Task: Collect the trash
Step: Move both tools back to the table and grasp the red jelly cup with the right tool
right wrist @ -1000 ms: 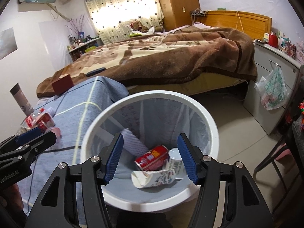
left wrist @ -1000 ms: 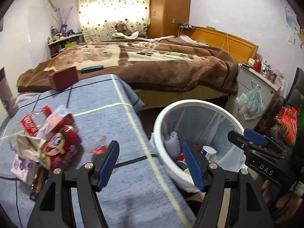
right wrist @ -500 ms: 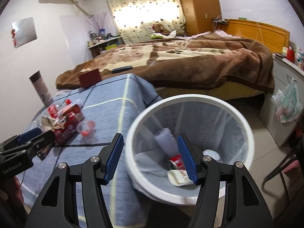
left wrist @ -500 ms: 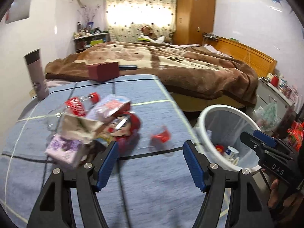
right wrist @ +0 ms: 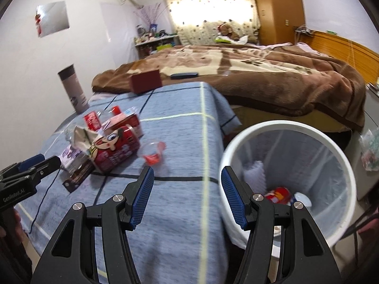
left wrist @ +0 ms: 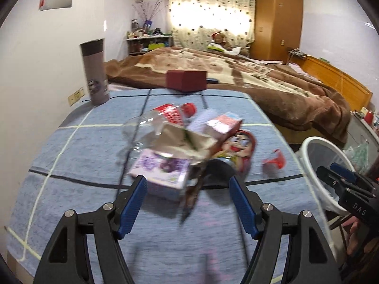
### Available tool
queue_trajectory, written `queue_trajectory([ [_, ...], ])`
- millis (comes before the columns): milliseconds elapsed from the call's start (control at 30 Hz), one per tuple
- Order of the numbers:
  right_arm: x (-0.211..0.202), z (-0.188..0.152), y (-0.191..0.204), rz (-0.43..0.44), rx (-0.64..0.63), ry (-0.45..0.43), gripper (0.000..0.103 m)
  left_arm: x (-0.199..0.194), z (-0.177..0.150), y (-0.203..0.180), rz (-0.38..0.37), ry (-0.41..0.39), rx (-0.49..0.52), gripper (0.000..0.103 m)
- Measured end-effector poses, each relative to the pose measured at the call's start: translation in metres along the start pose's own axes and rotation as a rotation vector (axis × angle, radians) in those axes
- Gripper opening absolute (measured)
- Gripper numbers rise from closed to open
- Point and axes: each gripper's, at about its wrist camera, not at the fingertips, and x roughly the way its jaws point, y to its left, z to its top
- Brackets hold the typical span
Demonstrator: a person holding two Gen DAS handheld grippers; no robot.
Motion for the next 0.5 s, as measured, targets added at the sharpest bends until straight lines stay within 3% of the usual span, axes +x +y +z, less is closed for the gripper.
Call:
queue_trajectory([
  [233,0.025,0.001,0.021,0.016,-0.064,0.059,0.061,0.013,-0.004,0.032,0.025,0.037,-0.032,0.075],
  [500,0.046,0.008,0.036,0.014,-0.13,0.12,0.061,0.032,-0.004,0.03,-0.016,0.088,-0.013,0.076],
])
